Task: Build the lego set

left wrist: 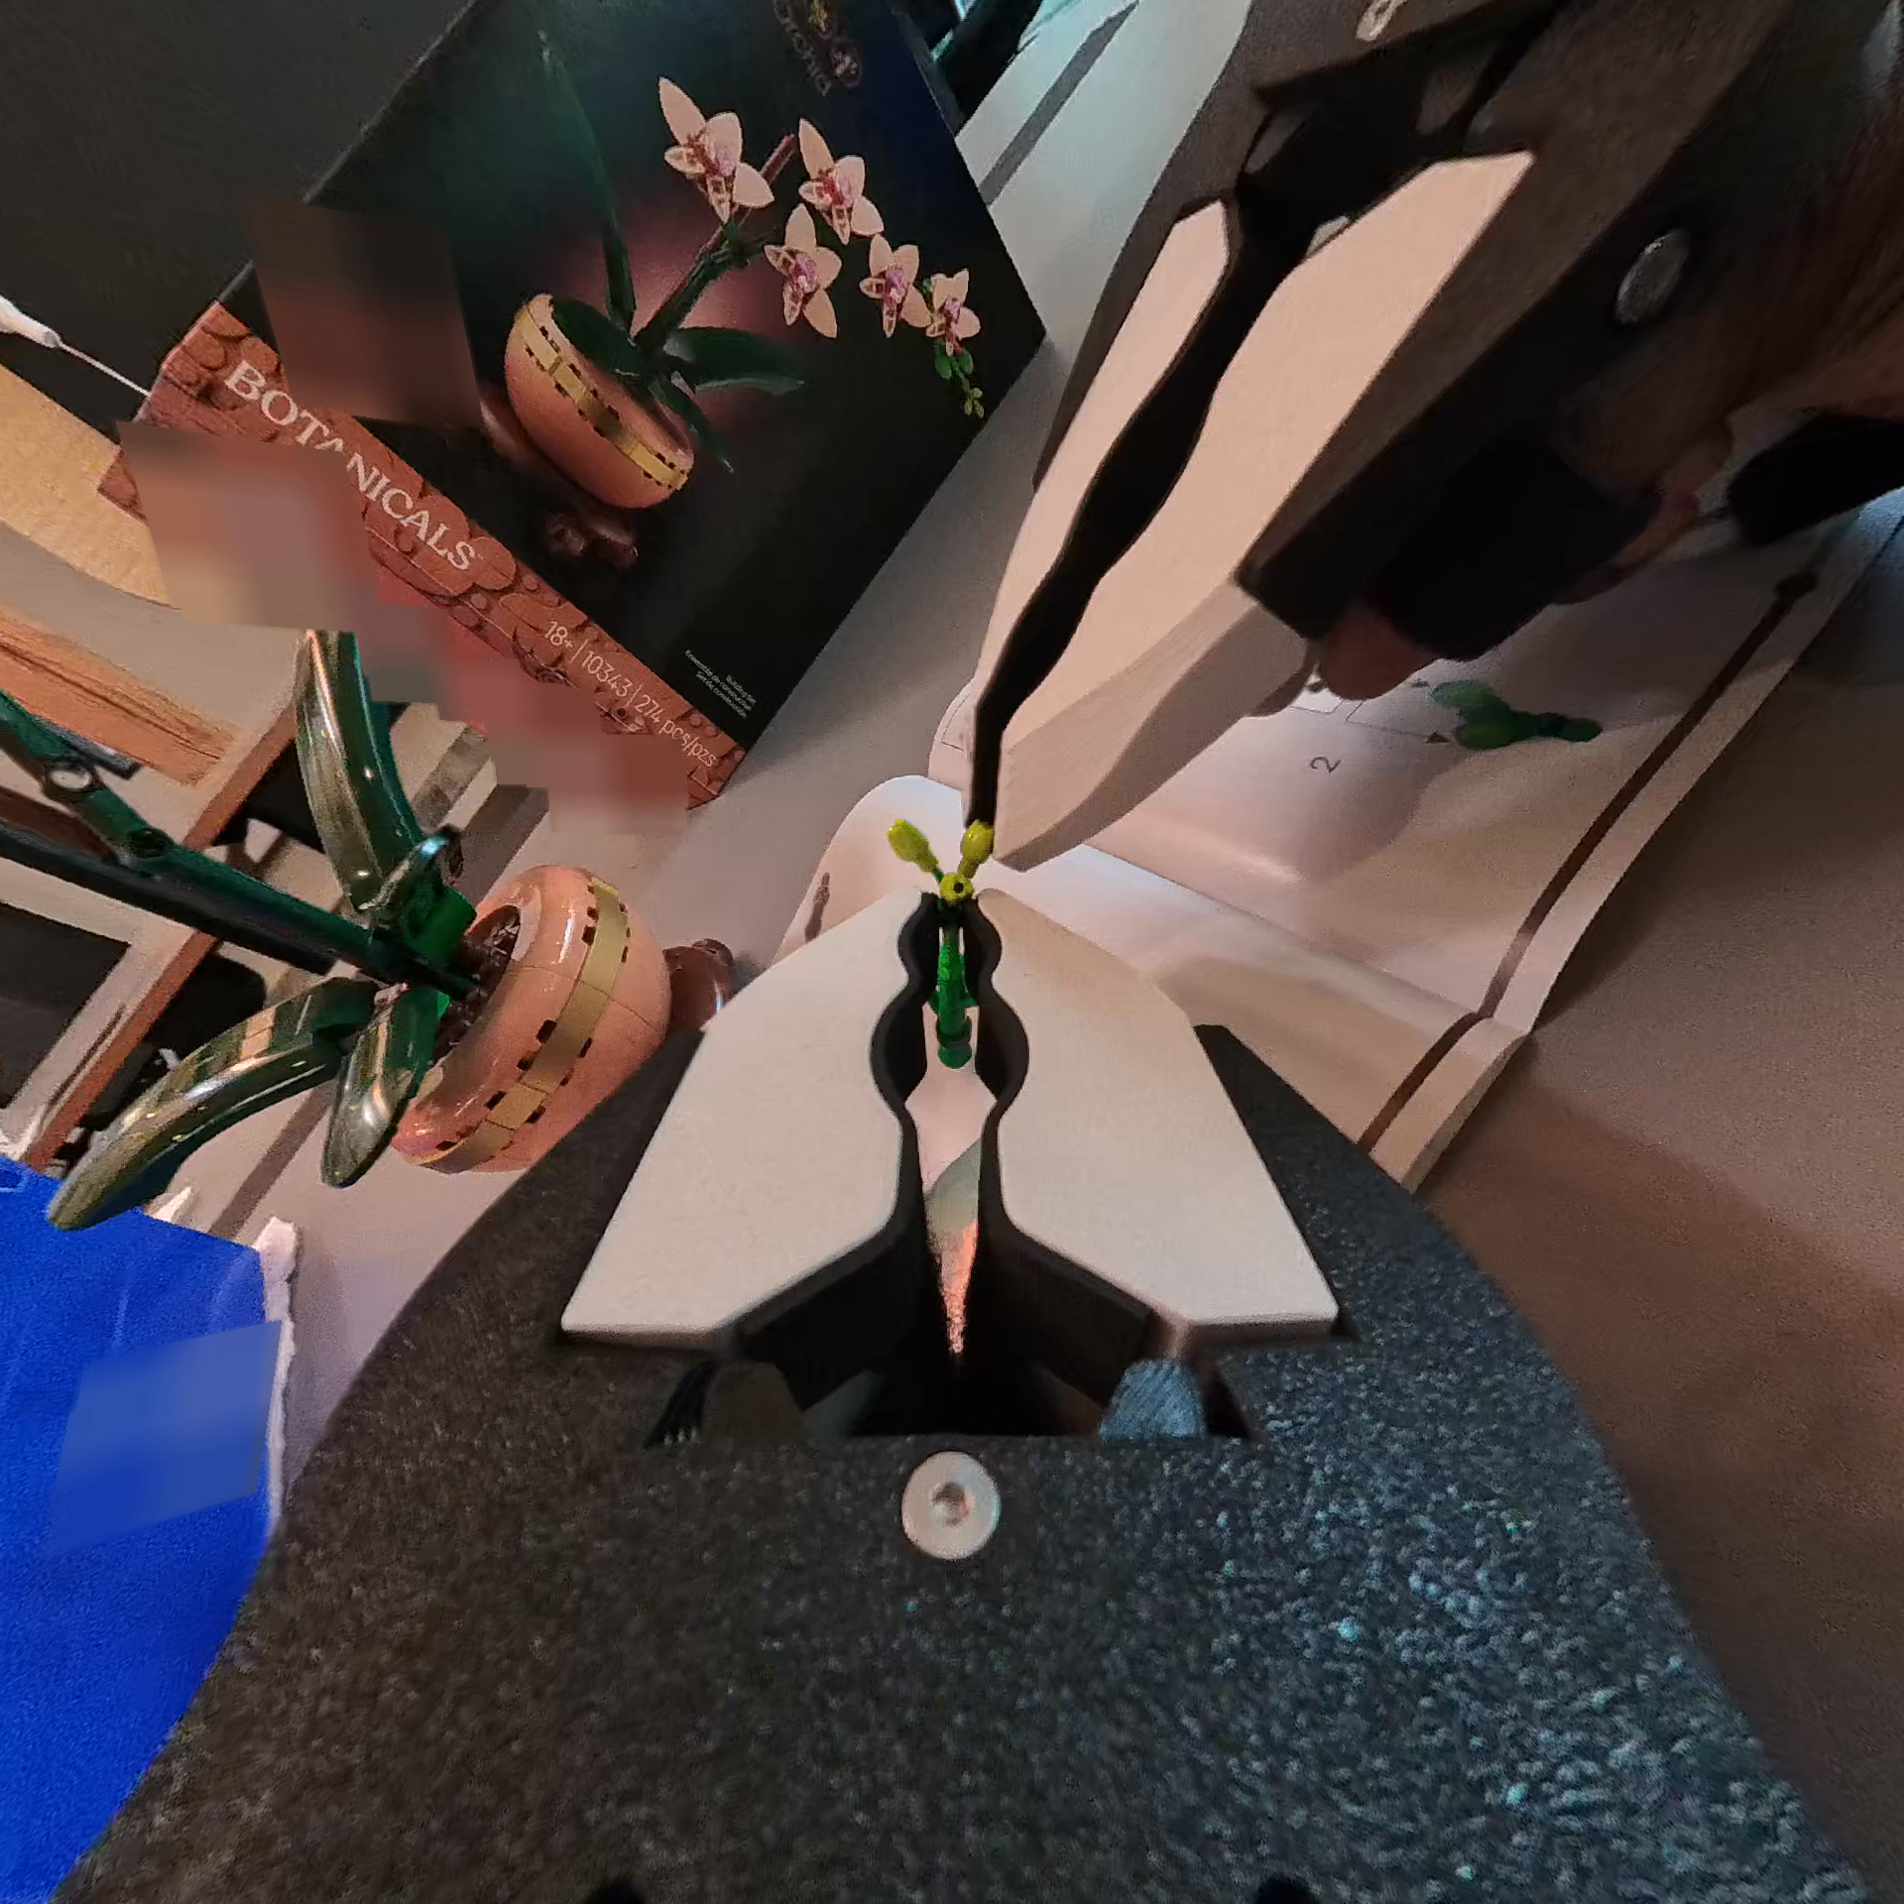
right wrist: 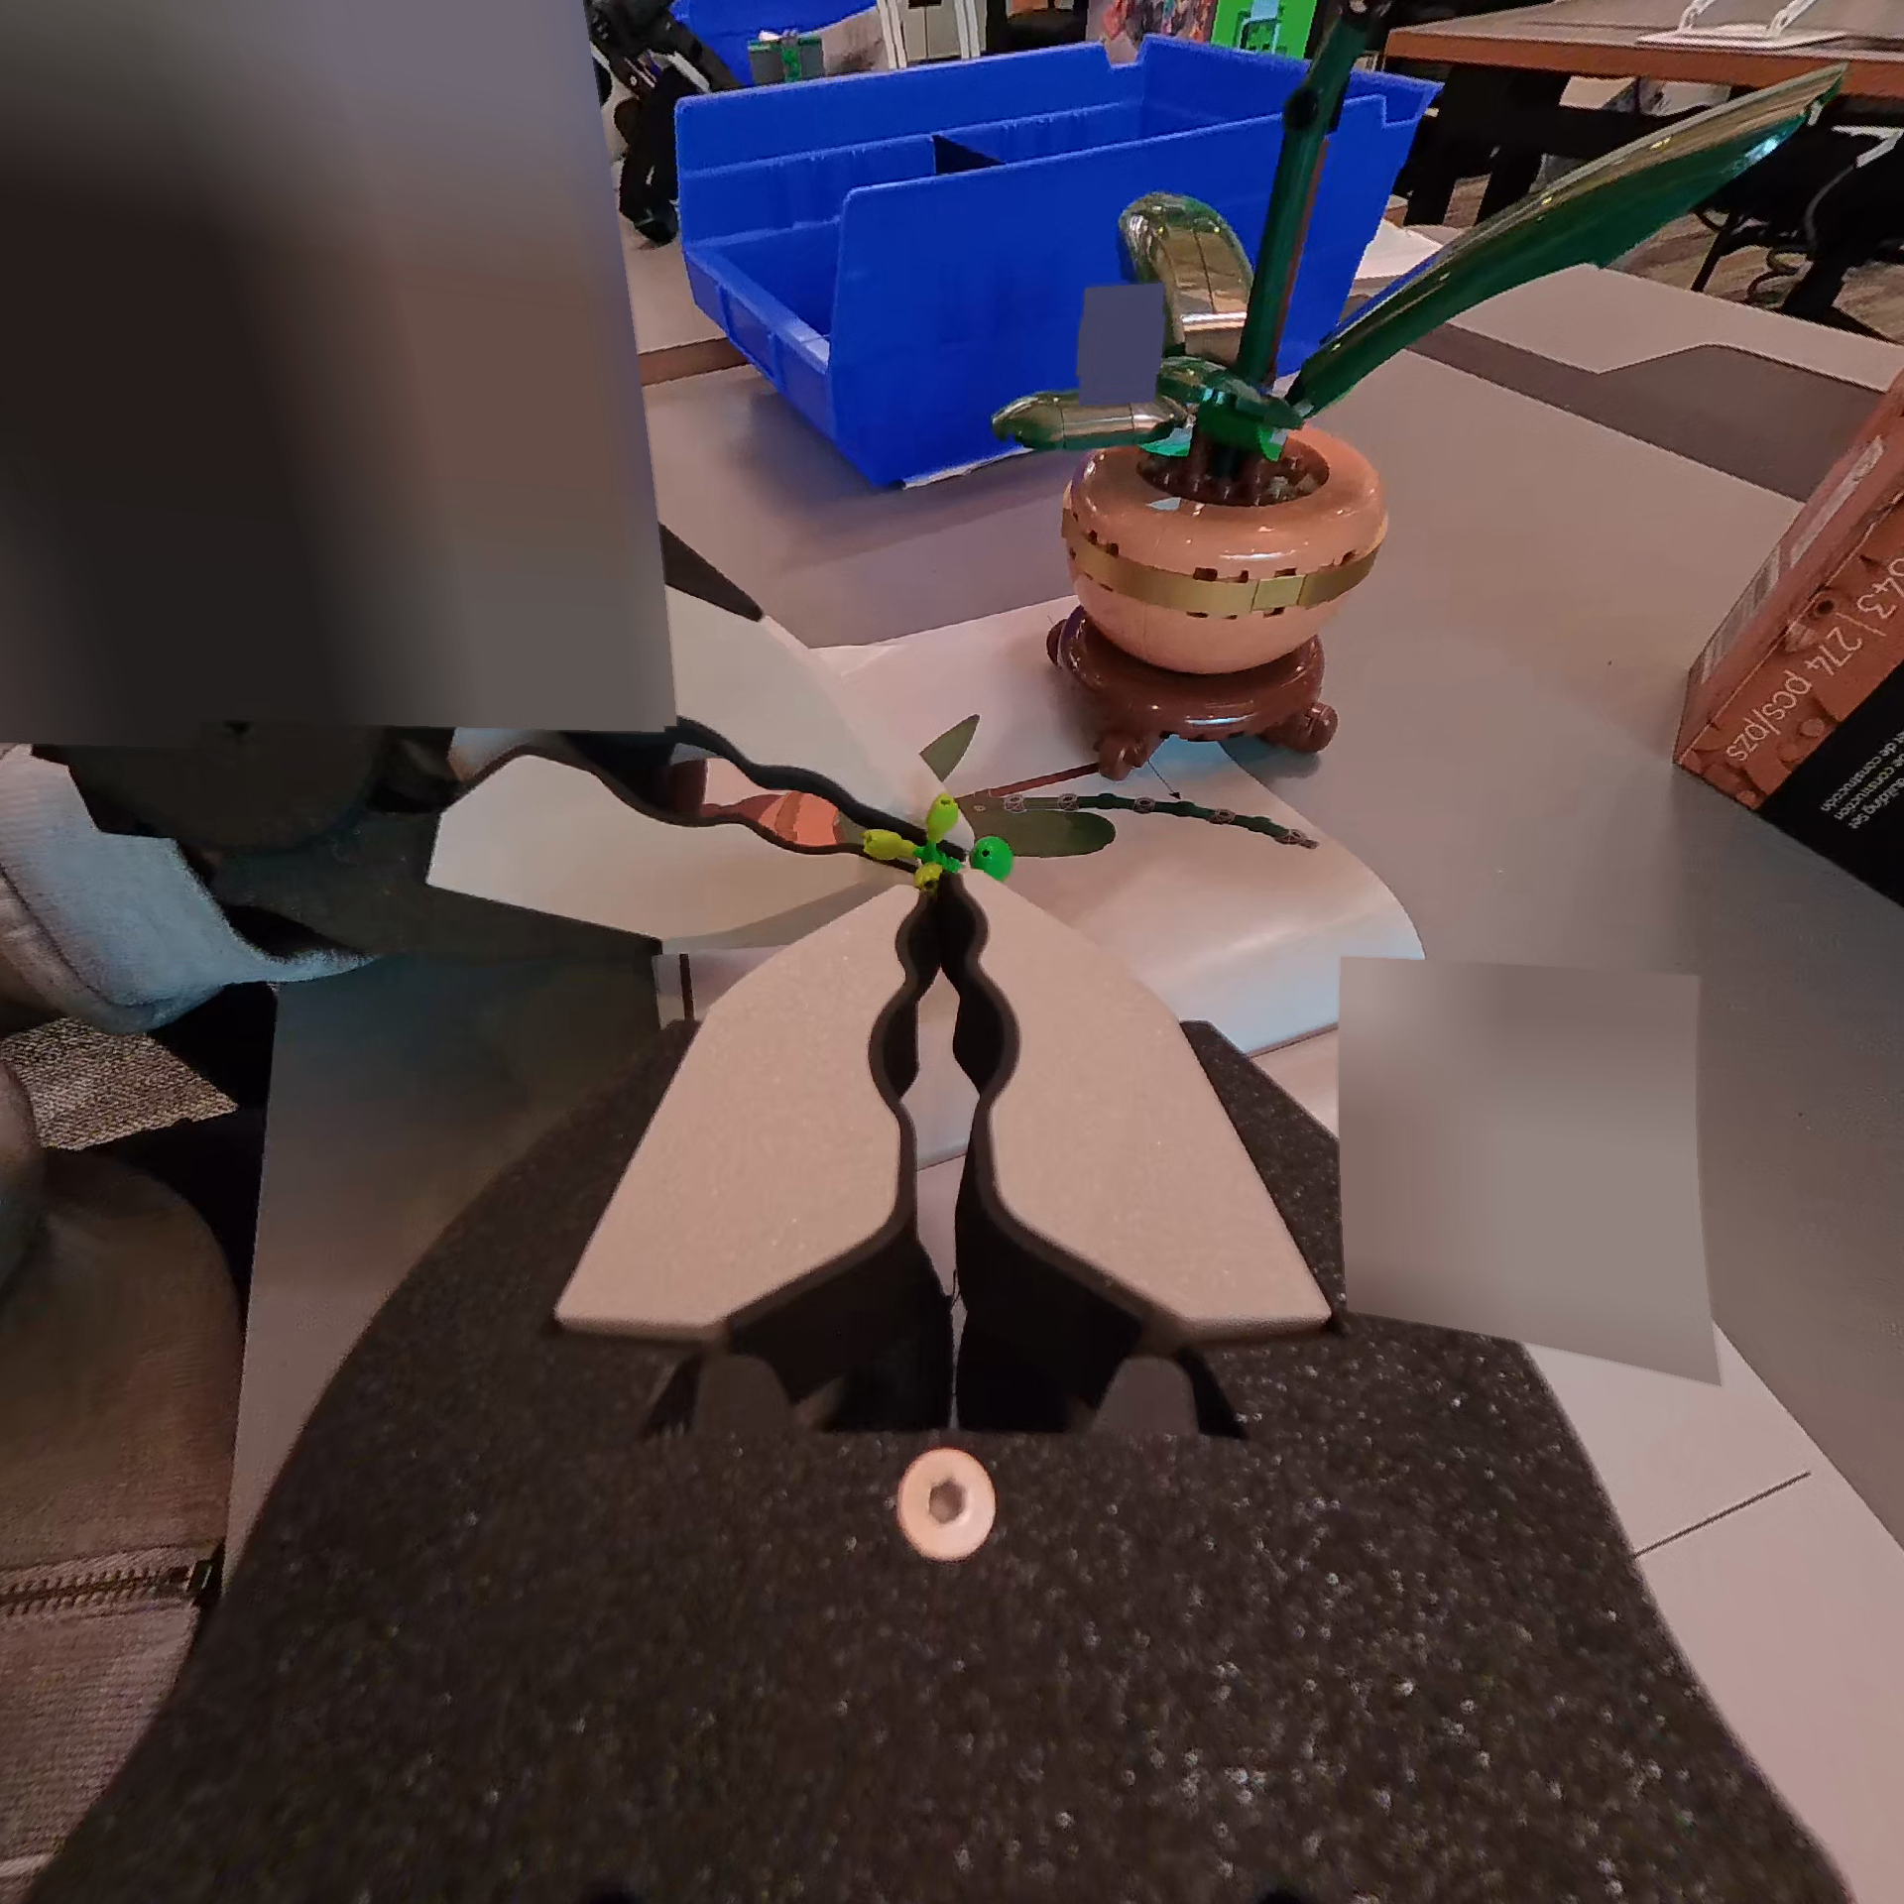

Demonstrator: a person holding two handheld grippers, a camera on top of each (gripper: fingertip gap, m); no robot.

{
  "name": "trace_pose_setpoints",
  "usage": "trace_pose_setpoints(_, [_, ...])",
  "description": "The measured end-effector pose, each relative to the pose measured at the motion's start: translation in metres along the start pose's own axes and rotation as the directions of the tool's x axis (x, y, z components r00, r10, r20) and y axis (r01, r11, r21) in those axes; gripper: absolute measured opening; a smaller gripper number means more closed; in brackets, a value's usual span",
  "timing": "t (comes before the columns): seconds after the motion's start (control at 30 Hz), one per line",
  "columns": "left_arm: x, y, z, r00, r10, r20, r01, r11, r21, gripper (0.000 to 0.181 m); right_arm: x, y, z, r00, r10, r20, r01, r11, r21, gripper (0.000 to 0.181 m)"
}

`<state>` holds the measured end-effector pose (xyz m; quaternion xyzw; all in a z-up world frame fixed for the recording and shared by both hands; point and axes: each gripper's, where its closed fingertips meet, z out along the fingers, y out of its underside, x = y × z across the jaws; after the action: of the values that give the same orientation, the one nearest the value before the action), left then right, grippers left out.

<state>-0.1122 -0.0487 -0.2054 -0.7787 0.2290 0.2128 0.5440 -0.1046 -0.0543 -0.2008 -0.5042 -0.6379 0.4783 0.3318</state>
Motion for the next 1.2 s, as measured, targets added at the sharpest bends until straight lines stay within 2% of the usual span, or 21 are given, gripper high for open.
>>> trace_pose_setpoints(0.47, [-0.0006,0.0006,0.0003,1.0,-0.004,0.003,0.004,1.0,-0.003,0.003,0.0007,0.0014,0.0015,1.0,0.017,0.006,-0.017,1.0,-0.012,0.001])
trace_pose_setpoints(0.67, [-0.001,0.0011,0.0012,1.0,-0.015,0.002,0.015,1.0,0.0,0.004,0.0009,-0.0033,-0.0023,0.998,0.047,0.03,-0.047,0.998,0.031,0.012])
trace_pose_setpoints(0.93, [-0.0003,-0.001,0.0003,1.0,-0.006,0.003,0.006,1.0,0.011,0.004,-0.0004,-0.003,-0.0019,0.997,0.055,0.05,-0.056,0.998,0.027,0.004])
trace_pose_setpoints(1.2, [0.0006,-0.0017,-0.0004,1.0,-0.011,-0.003,0.011,1.0,0.016,0.003,-0.0013,-0.0022,-0.0015,0.998,0.04,0.044,-0.041,0.999,0.02,0.003])
